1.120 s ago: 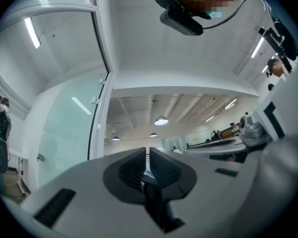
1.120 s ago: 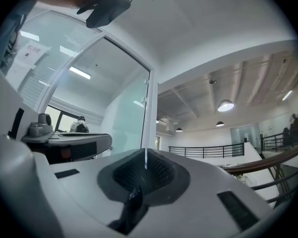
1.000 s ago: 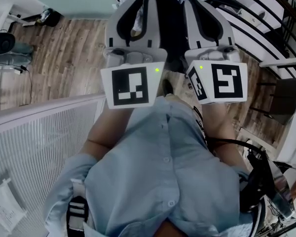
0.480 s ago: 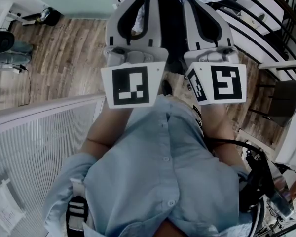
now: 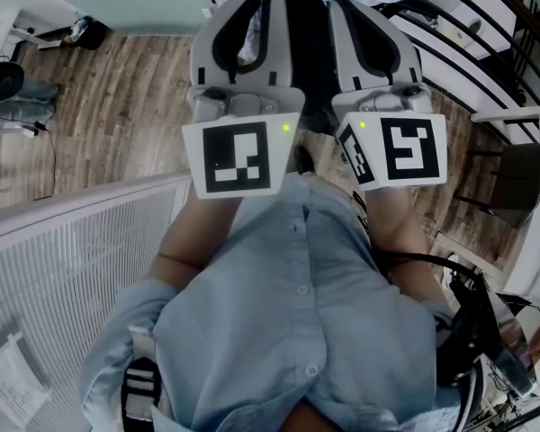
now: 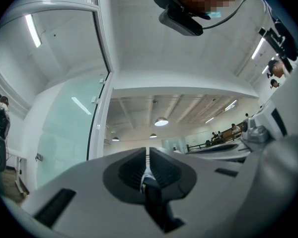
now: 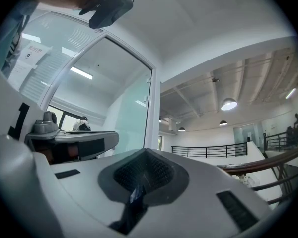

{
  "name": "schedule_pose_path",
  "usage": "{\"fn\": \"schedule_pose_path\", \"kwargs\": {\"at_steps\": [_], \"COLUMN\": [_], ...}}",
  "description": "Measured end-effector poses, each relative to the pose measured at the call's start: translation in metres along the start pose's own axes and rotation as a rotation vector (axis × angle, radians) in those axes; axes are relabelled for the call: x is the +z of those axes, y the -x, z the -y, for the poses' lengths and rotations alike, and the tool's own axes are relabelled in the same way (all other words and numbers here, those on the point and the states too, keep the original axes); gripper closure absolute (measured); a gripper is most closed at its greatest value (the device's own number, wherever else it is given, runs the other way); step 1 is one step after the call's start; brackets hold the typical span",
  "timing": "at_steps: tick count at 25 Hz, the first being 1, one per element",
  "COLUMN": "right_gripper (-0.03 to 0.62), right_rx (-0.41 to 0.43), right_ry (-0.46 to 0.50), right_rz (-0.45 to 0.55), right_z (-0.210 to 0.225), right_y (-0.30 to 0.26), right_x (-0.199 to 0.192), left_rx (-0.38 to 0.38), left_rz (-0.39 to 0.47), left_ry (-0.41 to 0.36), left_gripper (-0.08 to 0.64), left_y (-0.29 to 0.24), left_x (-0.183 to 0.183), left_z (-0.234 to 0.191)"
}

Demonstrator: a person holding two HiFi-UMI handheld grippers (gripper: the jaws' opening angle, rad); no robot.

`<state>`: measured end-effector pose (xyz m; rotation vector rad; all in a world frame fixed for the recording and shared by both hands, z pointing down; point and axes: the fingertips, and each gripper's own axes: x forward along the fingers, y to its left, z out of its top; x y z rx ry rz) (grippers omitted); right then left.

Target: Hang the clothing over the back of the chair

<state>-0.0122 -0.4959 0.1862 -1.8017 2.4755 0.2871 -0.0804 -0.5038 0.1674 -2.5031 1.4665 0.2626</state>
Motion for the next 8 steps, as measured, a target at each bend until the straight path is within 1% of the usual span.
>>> {"fn": "schedule_pose_path", "kwargs": {"at_steps": [8], "right_gripper": [0.58], "right_rx": [0.007], "right_ry": [-0.002], "right_rz": [0.0], "right_z": [-0.0036], "right_y": [-0.0062], "right_x": [-0.0025], "left_rx": [0.003], "left_rz": [0.005], "left_ry": [-0.002], "left_gripper": [0.534], "left_y": [-0.0016], "left_x": [-0.0014], "left_z": [-0.006]}}
